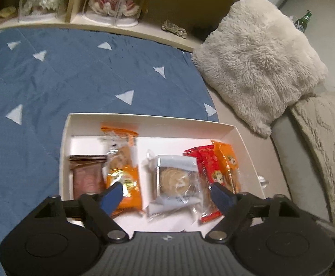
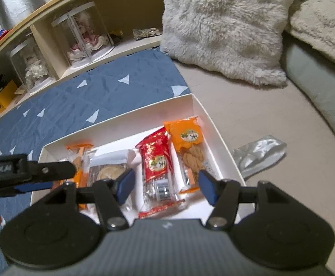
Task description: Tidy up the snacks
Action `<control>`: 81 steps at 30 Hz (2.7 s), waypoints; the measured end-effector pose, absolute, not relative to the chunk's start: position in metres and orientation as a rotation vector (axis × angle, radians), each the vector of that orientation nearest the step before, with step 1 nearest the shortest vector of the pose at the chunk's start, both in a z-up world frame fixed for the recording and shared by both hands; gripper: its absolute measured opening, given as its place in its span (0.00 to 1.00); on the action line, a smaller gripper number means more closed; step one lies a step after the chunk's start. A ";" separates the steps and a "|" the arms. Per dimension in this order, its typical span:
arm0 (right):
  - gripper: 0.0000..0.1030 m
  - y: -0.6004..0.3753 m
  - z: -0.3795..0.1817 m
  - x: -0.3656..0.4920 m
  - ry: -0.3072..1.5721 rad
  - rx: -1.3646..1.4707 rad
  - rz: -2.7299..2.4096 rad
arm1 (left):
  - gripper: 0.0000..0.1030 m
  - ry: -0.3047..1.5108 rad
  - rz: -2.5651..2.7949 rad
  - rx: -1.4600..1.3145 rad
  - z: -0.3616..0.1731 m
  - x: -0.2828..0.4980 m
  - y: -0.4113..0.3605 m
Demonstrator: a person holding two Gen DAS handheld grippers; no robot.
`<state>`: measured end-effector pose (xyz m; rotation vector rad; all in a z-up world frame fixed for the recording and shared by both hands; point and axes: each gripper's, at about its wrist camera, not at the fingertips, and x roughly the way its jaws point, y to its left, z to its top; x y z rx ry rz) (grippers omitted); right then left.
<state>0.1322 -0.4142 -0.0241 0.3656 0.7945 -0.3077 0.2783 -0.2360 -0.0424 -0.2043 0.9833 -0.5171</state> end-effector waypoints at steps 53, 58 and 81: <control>1.00 -0.265 0.093 -0.079 0.592 0.198 -0.328 | 1.00 0.634 -0.464 -0.036 0.055 0.067 -0.069; 1.00 -0.260 0.071 -0.090 0.559 0.170 -0.322 | 1.00 0.612 -0.449 0.002 0.043 0.057 -0.069; 1.00 -0.250 0.027 -0.100 0.505 0.067 -0.345 | 1.00 0.576 -0.357 0.062 -0.001 0.043 -0.067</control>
